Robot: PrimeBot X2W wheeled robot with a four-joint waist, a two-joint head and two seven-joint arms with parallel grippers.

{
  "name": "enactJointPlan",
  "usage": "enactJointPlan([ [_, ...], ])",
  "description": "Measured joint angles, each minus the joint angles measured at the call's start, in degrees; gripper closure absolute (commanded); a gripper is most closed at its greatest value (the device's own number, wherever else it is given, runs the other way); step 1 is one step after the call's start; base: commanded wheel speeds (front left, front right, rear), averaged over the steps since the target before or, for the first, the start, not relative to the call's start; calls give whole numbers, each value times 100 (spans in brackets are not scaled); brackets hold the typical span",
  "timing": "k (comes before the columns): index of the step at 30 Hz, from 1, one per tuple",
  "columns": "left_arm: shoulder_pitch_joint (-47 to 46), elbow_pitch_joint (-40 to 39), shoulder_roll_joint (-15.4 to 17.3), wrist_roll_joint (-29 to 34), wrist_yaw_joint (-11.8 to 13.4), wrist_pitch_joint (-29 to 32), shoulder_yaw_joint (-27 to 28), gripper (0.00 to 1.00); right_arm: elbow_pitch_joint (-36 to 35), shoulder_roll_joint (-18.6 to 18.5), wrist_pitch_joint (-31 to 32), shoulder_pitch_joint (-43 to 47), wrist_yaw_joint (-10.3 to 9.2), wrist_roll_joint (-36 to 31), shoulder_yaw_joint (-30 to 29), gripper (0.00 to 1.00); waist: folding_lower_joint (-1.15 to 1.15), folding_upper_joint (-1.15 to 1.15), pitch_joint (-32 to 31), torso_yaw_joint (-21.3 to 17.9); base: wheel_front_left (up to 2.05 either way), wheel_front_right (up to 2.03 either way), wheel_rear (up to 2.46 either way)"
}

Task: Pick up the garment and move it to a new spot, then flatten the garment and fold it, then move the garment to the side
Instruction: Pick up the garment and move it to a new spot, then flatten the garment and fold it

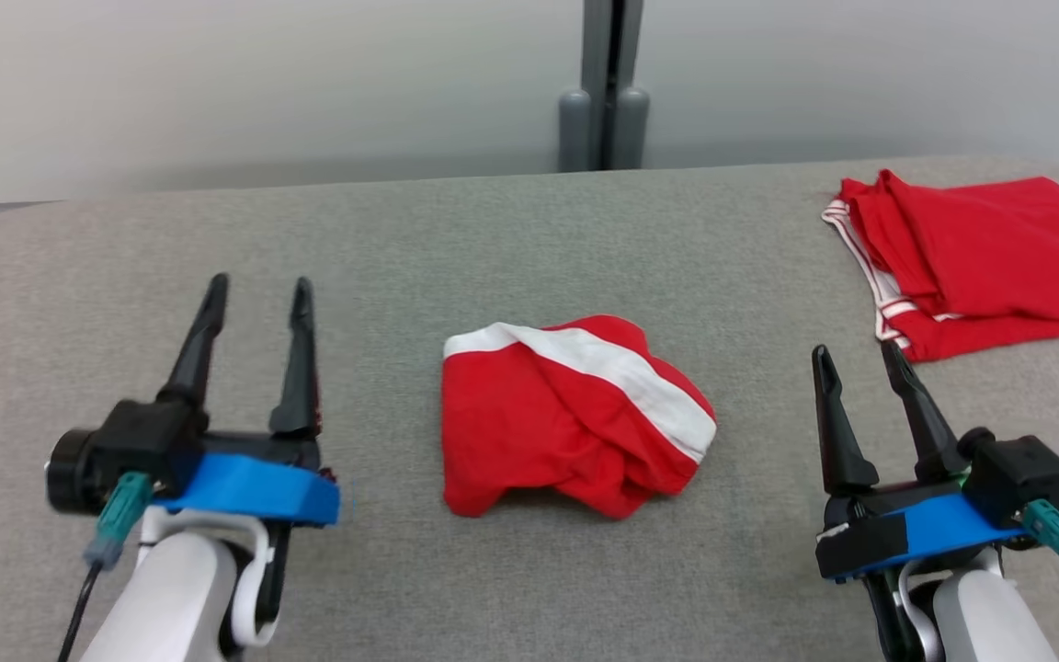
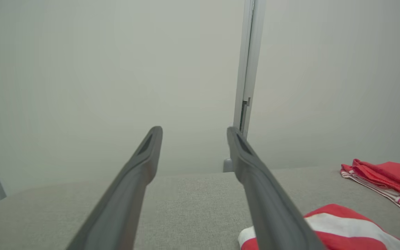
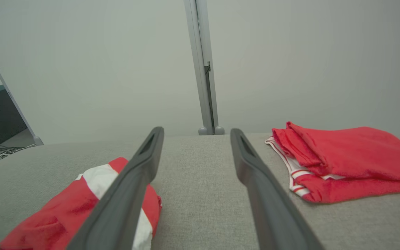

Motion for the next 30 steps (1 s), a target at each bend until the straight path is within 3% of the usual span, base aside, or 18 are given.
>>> enactJointPlan([
  [11,1385,-328,-65,360,-169,-1,1160,0,26,2,125,320,0,-64,-196,0,0,0,-342,480,0,0,0],
  [30,1997,-165,-435,891,-536,-1,1658,0,175,3,333,745,0,-96,-278,0,0,0,-474,549,0,0,0],
])
